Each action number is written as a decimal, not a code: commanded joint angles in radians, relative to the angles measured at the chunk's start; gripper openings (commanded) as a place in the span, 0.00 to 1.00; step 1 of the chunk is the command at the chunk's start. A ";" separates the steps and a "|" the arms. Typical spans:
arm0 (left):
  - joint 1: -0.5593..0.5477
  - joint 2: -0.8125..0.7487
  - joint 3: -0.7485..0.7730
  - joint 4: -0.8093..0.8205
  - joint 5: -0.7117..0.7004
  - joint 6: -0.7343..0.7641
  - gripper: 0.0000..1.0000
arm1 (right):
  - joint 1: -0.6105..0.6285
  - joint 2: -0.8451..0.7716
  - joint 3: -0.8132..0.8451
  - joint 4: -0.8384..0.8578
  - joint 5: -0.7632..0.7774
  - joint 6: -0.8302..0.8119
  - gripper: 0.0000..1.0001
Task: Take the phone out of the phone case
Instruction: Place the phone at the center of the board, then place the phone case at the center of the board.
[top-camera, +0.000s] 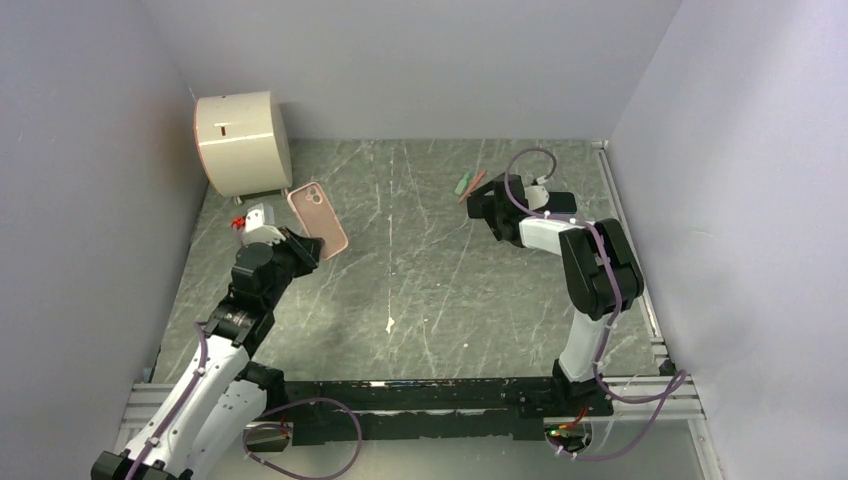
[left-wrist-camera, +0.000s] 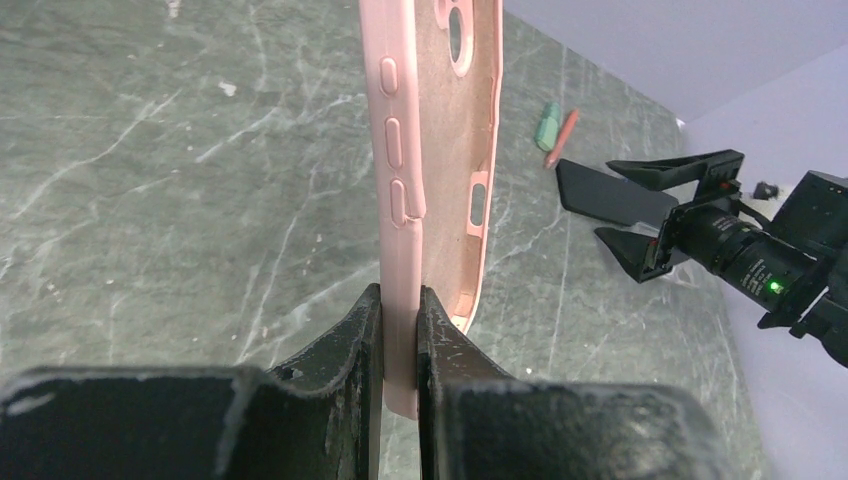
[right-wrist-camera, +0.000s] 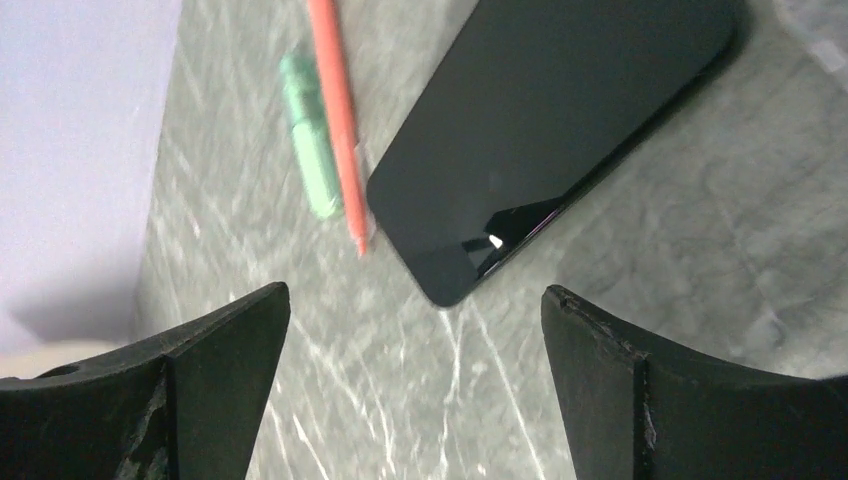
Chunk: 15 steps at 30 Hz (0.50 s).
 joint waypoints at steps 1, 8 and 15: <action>-0.002 0.028 0.002 0.125 0.109 0.032 0.03 | -0.003 -0.117 -0.058 0.200 -0.197 -0.273 0.99; -0.002 0.088 0.004 0.209 0.267 0.035 0.03 | -0.003 -0.224 -0.133 0.384 -0.632 -0.575 0.99; -0.002 0.134 -0.003 0.310 0.424 0.027 0.02 | 0.043 -0.254 -0.101 0.456 -0.949 -0.682 0.93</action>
